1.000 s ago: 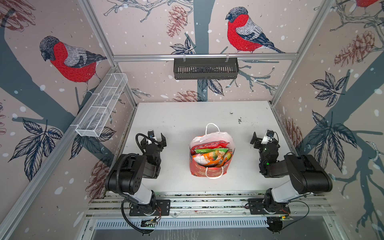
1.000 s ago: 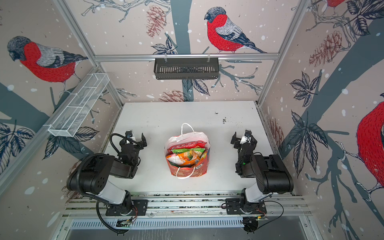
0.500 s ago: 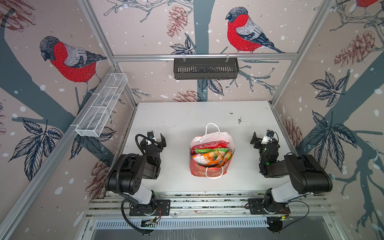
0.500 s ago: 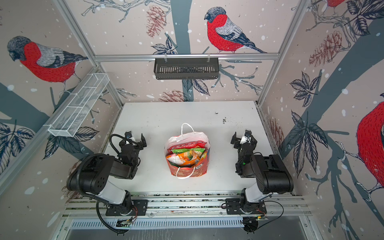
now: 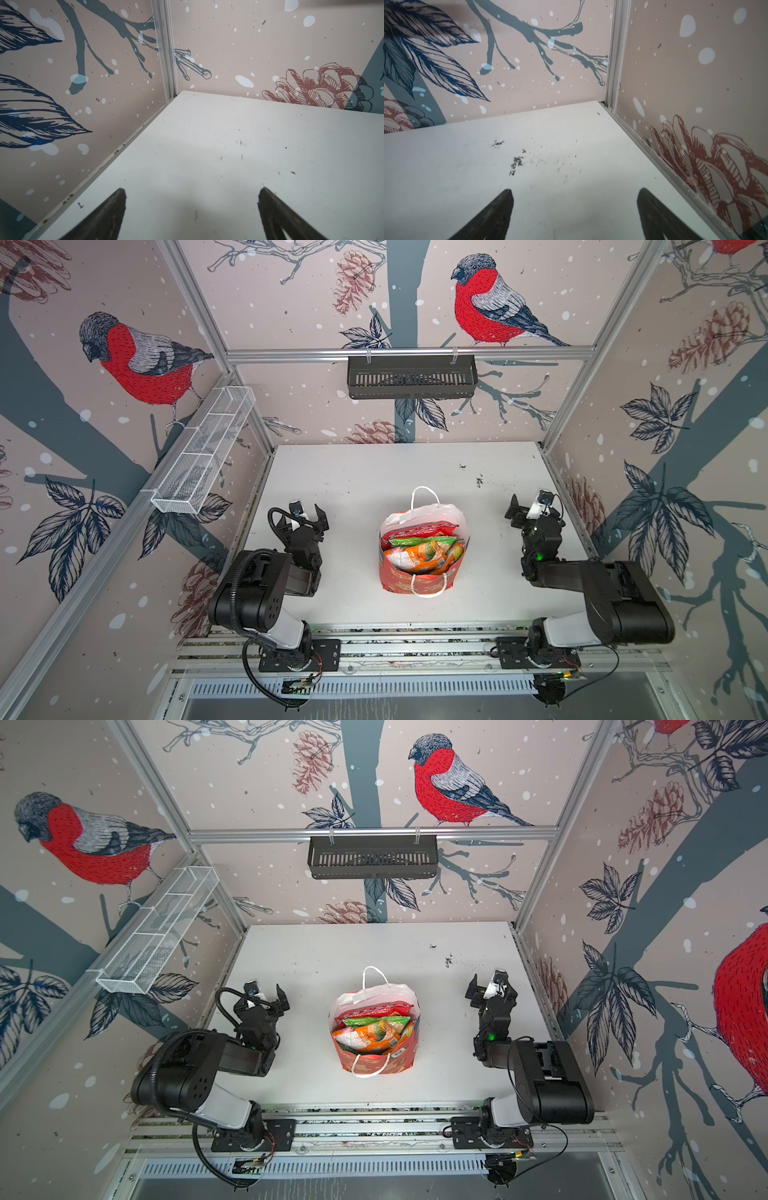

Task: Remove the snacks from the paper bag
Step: 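Reach the right gripper into the paper bag while the left arm rises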

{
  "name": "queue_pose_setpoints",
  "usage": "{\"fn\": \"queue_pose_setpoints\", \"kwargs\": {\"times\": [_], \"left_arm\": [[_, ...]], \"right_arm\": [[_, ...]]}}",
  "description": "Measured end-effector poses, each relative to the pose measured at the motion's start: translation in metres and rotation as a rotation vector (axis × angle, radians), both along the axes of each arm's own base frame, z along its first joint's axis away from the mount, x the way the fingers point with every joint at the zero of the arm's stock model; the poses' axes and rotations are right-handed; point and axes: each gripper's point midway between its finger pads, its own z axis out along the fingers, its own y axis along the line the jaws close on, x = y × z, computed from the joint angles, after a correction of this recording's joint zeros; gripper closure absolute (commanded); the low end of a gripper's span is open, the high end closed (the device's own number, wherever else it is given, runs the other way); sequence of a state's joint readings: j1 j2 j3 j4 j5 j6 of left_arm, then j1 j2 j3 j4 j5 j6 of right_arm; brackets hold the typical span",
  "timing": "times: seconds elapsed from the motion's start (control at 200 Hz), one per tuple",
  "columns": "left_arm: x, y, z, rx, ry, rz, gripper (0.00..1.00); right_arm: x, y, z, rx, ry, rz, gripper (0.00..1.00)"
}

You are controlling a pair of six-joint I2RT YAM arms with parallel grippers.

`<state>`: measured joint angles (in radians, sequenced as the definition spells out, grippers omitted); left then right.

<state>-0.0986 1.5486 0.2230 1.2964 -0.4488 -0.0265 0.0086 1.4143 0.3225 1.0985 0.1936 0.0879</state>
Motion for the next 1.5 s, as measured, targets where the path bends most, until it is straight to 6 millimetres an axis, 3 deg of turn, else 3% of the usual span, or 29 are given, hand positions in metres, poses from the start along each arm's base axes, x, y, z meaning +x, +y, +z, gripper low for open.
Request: {"fn": "queue_pose_setpoints", "kwargs": {"times": [0.24, 0.425, 0.475, 0.62, 0.791, 0.956, 1.041, 1.256, 1.501], "left_arm": [[0.0, -0.001, 0.0, 0.001, 0.0, 0.001, 0.02], [0.0, -0.002, 0.001, 0.002, 0.002, -0.002, 0.04], [0.005, -0.005, 0.004, 0.013, 0.016, -0.015, 0.04], [0.035, -0.03, 0.065, 0.038, -0.042, -0.123, 0.04], [0.031, -0.052, 0.101, 0.067, -0.044, -0.199, 0.03], [0.028, -0.078, 0.146, 0.046, -0.043, -0.292, 0.02], [0.019, -0.091, 0.155, 0.005, -0.02, -0.359, 0.03], [-0.015, -0.102, 0.178, -0.091, -0.019, -0.452, 0.03], [-0.034, -0.127, 0.187, -0.204, -0.005, -0.594, 0.03]], "right_arm": [[-0.001, 0.012, 0.015, 0.026, 0.05, 0.066, 0.08], [-0.011, 0.025, 0.072, 0.052, -0.027, 0.126, 0.08], [-0.015, 0.028, 0.08, 0.064, -0.038, 0.145, 0.08], [-0.017, 0.048, 0.079, 0.11, 0.012, 0.224, 0.07], [-0.017, 0.078, 0.084, 0.11, 0.069, 0.312, 0.06], [-0.017, 0.087, 0.092, 0.111, 0.117, 0.334, 0.06], [-0.02, 0.099, 0.105, 0.11, 0.125, 0.372, 0.07], [-0.039, 0.139, 0.135, 0.086, 0.151, 0.518, 0.09], [-0.072, 0.187, 0.169, 0.088, 0.197, 0.716, 0.22]]}}
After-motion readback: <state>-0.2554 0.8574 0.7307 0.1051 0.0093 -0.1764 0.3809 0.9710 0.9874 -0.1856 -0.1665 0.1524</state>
